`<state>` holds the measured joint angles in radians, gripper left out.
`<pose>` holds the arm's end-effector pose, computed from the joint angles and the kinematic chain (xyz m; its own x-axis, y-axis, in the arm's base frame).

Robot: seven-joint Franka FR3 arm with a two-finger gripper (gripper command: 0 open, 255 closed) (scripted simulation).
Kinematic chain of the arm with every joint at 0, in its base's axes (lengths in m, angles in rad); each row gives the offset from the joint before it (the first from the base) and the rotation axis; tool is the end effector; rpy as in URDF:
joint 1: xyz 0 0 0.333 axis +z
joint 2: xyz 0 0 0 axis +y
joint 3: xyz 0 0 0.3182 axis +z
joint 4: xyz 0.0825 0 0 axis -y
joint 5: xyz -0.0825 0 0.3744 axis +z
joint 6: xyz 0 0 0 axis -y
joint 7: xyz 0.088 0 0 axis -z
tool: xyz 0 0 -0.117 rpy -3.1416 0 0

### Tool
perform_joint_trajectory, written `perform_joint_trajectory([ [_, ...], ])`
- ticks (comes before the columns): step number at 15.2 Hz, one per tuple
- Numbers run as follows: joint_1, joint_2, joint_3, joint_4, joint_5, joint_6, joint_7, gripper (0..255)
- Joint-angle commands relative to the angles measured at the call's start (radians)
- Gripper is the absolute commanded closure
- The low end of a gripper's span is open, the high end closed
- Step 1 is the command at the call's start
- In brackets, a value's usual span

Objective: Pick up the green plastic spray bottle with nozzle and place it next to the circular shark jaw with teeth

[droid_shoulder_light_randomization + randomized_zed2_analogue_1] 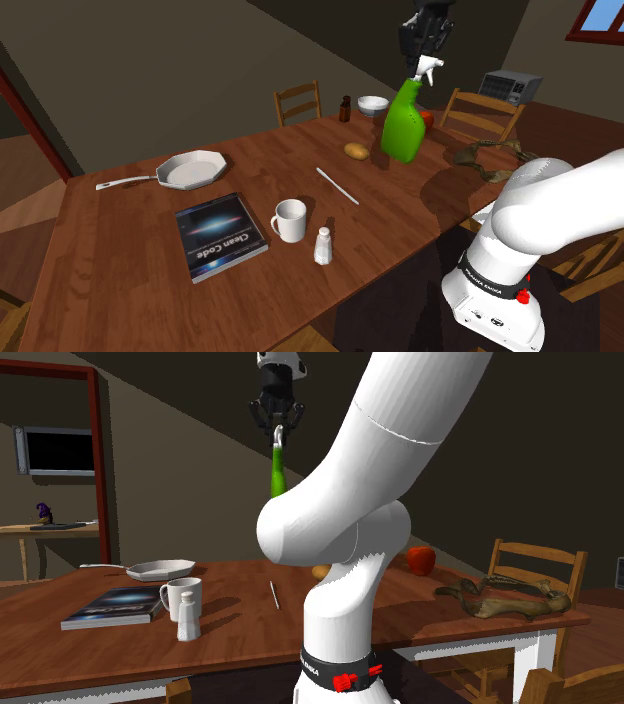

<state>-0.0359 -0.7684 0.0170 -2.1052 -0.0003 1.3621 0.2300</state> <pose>0.2742 -0.0025 0.6714 0.9677 -0.2507 0.0273 -0.2510 -0.9680 0.0060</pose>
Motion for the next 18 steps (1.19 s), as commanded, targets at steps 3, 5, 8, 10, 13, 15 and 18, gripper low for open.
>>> perform_joint_trajectory([
  [3, -0.001, 0.029, -0.002, 0.076, -0.001, -0.047, -0.002, 255],
  [5, -0.001, 0.044, -0.002, 0.115, -0.002, -0.071, -0.002, 255],
  [8, -0.001, 0.069, -0.002, 0.176, -0.002, -0.107, -0.002, 255],
  [10, -0.001, 0.084, -0.002, 0.212, -0.002, -0.128, -0.002, 255],
  [13, -0.012, 0.079, -0.067, 0.21, -0.044, -0.13, -0.078, 255],
  [15, -0.018, 0.081, -0.111, 0.214, -0.073, -0.13, -0.129, 255],
  [18, -0.027, 0.092, -0.177, 0.229, -0.114, -0.127, -0.205, 255],
])
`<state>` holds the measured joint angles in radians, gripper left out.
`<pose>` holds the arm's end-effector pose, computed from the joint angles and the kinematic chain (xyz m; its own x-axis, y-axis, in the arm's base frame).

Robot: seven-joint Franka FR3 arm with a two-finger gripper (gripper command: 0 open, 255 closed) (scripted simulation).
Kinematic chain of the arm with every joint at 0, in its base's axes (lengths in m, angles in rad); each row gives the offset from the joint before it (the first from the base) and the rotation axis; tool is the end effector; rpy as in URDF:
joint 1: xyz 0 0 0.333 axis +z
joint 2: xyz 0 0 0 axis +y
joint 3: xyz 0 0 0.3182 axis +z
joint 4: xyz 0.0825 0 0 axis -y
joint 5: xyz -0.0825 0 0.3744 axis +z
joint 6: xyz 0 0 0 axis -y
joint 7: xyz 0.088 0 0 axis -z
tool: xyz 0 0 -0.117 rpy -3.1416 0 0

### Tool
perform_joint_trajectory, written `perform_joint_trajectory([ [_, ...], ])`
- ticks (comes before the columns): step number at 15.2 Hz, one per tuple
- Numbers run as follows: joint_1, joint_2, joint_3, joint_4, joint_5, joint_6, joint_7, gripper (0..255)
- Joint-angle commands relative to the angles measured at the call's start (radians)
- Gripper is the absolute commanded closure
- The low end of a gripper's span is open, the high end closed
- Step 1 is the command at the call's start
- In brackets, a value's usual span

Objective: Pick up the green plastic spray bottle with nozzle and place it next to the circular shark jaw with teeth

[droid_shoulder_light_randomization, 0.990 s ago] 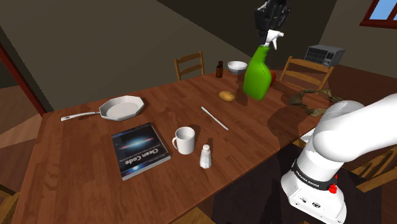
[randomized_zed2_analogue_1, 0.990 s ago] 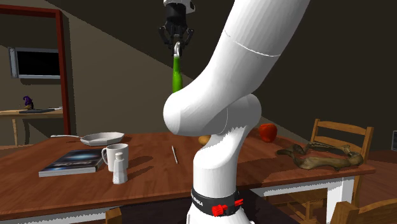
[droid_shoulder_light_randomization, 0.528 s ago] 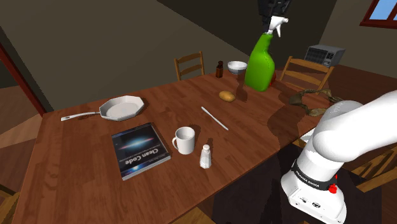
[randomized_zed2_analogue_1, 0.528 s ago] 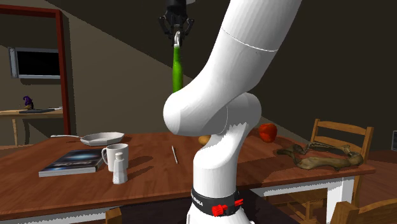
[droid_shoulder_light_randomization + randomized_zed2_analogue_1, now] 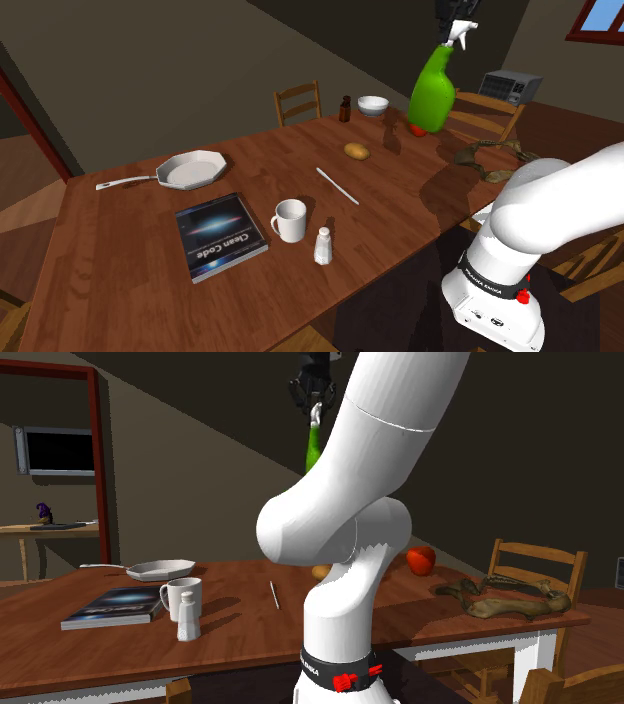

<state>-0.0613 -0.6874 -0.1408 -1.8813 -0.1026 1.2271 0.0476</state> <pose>0.2607 -0.0953 0.7283 0.9673 -0.2522 0.0271 -0.2525 -0.9676 0.0052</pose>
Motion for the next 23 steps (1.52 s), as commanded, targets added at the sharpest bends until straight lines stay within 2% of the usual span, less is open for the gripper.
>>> perform_joint_trajectory([
  [1, -0.004, 0.016, -0.042, 0.012, -0.025, 0.009, -0.048, 255],
  [8, -0.017, 0.085, -0.204, 0.089, -0.103, 0.025, -0.23, 255],
  [14, -0.015, 0.189, -0.359, 0.201, -0.138, 0.045, -0.396, 255],
  [19, -0.006, 0.319, -0.515, 0.33, -0.122, 0.062, -0.552, 255],
  [23, 0.002, 0.472, -0.678, 0.465, -0.05, 0.069, -0.705, 255],
])
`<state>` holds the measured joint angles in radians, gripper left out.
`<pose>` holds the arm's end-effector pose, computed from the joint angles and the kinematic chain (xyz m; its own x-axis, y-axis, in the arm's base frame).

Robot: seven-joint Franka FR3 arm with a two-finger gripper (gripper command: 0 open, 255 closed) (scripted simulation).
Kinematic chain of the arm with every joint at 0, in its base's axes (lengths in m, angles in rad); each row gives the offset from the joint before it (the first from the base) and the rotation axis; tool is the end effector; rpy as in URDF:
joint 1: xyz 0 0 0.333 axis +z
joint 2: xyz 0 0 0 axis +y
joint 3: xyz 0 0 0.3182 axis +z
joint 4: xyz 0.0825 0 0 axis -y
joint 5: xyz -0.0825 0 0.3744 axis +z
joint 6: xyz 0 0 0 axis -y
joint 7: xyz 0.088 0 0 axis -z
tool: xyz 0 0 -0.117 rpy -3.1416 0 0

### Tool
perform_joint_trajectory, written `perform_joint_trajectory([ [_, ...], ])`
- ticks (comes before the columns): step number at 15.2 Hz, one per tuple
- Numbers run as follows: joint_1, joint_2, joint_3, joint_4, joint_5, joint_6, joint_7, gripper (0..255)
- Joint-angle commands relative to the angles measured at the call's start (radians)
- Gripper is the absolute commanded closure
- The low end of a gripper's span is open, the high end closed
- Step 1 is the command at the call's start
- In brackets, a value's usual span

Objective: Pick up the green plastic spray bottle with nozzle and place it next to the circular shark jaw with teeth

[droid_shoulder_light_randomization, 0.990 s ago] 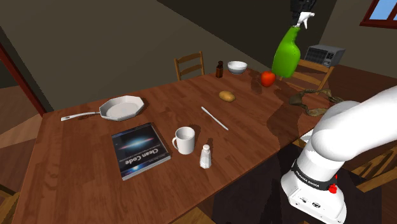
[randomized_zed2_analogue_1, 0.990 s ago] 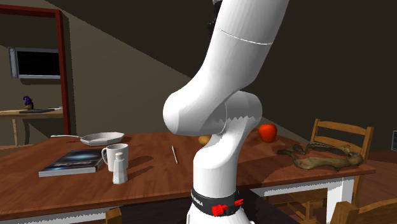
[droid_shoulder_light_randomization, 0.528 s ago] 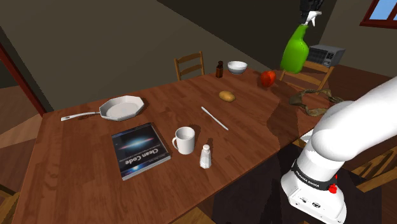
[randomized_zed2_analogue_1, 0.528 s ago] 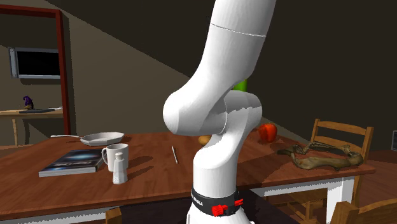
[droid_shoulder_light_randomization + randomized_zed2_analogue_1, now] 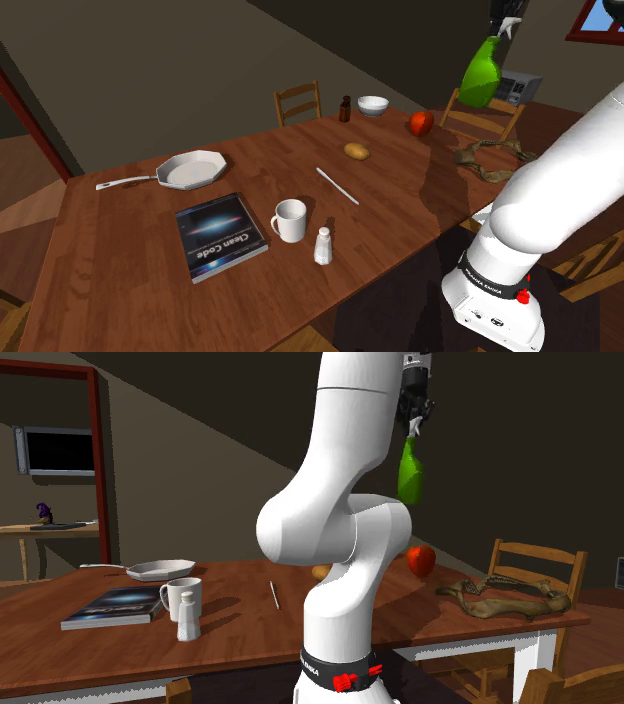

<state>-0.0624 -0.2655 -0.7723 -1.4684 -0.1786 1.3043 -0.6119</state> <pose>0.2335 -0.3913 0.7252 0.9669 -0.2538 0.0265 -0.2540 -0.9672 0.0026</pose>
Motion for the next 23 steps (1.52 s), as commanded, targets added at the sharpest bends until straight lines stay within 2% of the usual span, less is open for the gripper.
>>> perform_joint_trajectory([
  [1, 0.001, 0.1, -0.095, 0.092, 0.06, -0.009, -0.092, 255],
  [3, -0.023, 0.224, -0.201, 0.181, 0.159, -0.017, -0.199, 255],
  [4, -0.037, 0.25, -0.214, 0.199, 0.182, -0.02, -0.219, 255],
  [12, -0.019, 0.124, -0.143, -0.006, 0.079, 0.109, -0.144, 255],
  [23, -0.029, 0.03, -0.1, -0.226, 0.012, 0.262, -0.09, 255],
])
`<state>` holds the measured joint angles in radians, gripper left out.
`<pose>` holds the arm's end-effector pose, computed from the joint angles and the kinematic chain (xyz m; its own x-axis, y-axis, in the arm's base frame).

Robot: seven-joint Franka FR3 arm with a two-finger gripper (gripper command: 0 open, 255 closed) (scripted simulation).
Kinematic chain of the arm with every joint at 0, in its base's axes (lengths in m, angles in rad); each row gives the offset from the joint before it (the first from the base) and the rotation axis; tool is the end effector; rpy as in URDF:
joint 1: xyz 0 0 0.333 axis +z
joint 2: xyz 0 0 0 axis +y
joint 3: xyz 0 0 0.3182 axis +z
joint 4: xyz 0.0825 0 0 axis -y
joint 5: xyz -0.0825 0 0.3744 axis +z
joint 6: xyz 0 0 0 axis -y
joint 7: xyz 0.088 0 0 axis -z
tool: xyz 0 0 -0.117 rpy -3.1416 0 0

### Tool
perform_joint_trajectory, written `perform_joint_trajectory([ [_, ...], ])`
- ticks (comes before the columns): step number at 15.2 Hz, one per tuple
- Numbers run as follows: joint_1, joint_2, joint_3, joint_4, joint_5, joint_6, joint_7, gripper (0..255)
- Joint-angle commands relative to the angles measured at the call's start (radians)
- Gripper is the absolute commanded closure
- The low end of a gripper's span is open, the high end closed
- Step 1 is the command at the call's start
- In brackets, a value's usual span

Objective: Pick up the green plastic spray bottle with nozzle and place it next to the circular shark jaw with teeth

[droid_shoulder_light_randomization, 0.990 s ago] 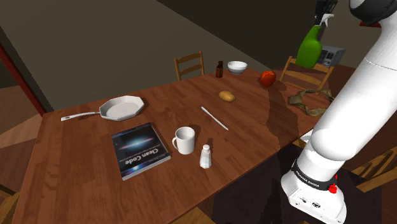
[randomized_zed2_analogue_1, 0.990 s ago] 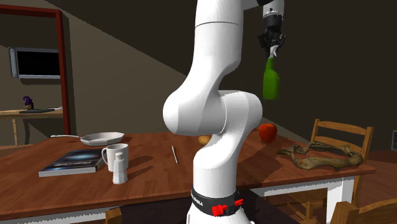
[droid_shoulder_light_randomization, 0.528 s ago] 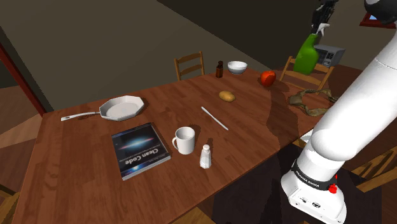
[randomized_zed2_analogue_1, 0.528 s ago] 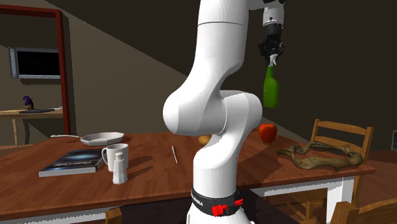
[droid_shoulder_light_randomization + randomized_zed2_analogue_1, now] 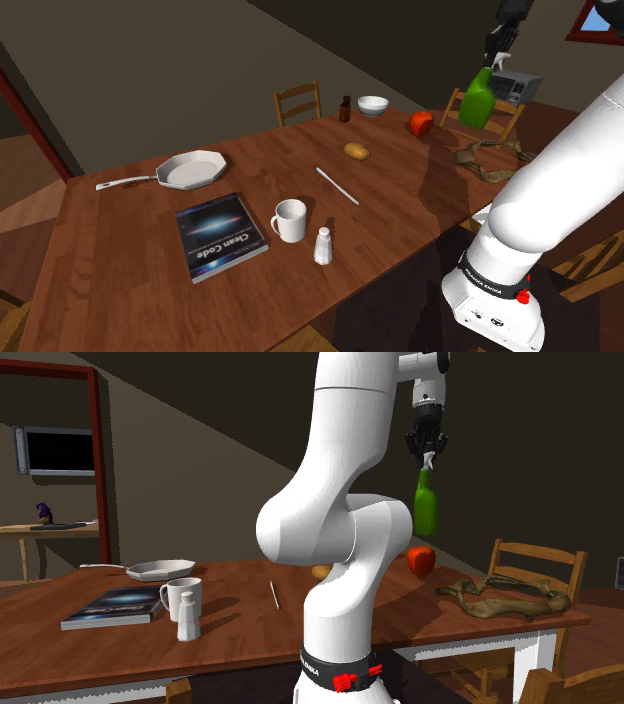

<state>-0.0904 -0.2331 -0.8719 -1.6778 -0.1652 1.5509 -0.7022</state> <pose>0.2276 -0.4454 0.6375 0.9676 -0.2512 0.0265 -0.2514 -0.9679 0.0058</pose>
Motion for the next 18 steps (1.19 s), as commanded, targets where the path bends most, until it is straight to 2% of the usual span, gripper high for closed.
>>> perform_joint_trajectory([
  [1, -0.002, -0.008, 0.001, -0.035, -0.006, 0.029, 0.004, 255],
  [18, -0.021, -0.049, -0.006, -0.292, -0.044, 0.255, 0.031, 255],
])
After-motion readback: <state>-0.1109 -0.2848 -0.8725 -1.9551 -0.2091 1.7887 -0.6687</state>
